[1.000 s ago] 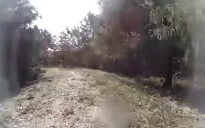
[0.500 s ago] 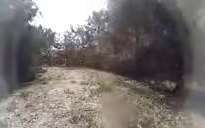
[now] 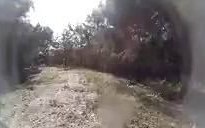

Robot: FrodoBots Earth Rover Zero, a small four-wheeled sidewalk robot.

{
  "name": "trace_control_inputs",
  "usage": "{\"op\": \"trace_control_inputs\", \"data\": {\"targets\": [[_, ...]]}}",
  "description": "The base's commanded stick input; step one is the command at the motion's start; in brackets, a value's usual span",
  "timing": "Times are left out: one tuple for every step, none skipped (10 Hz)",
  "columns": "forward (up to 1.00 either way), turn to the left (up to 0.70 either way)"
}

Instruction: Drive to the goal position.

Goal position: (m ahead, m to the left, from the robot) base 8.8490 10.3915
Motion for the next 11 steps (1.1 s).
{"op": "trace_control_inputs", "data": {"targets": [[0.85,0.18],[0.85,0.0],[0.85,0.0],[0.85,0.18],[0.85,0.34],[0.85,0.31],[0.85,0.25],[0.85,0.0],[0.85,0.0],[0.85,0.0],[0.85,0.0]]}}
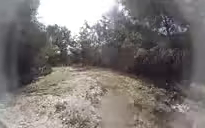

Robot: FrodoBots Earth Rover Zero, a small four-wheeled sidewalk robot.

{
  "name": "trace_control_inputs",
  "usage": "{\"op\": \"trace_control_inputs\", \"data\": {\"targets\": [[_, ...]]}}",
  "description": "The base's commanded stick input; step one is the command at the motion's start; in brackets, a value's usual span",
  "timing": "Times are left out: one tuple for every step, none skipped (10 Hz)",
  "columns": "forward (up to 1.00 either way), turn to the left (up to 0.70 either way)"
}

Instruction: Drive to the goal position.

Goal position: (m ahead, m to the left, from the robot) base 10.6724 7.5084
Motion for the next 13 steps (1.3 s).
{"op": "trace_control_inputs", "data": {"targets": [[0.85,0.0],[0.85,0.0],[0.85,0.0],[0.85,0.24],[0.85,0.34],[0.85,0.34],[0.85,0.15],[0.85,0.0],[0.85,0.0],[0.85,0.0],[0.85,0.0],[0.85,0.0],[0.85,0.0]]}}
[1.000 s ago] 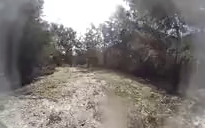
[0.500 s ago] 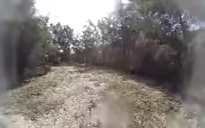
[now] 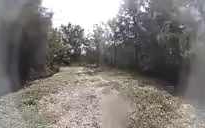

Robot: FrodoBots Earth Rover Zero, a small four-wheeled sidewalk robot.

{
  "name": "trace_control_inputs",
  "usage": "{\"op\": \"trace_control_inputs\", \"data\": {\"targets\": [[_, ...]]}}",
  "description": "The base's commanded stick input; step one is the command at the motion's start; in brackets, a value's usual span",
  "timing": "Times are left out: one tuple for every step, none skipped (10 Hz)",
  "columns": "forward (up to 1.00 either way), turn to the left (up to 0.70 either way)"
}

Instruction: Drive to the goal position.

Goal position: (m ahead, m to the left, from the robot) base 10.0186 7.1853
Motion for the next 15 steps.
{"op": "trace_control_inputs", "data": {"targets": [[0.85,0.0],[0.85,0.0],[0.85,0.0],[0.85,0.0],[0.85,0.0],[0.85,0.0],[0.85,0.0],[0.85,0.0],[0.85,0.0],[0.85,0.05],[0.85,0.22],[0.85,0.34],[0.85,0.12],[0.85,0.0],[0.85,0.0]]}}
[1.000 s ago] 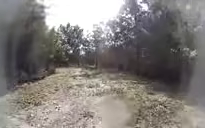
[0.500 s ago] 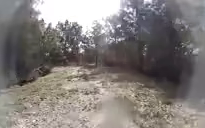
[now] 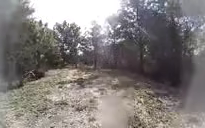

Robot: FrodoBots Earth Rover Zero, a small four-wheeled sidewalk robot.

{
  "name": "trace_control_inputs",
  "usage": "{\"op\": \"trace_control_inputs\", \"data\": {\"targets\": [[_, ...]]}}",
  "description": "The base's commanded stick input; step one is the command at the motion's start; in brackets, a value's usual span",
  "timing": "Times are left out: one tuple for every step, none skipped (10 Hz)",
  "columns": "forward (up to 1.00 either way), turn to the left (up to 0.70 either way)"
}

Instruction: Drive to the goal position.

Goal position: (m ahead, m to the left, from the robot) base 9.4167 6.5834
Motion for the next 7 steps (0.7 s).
{"op": "trace_control_inputs", "data": {"targets": [[0.85,0.0],[0.85,0.0],[0.85,0.0],[0.85,0.0],[0.85,0.0],[0.85,0.0],[0.85,0.0]]}}
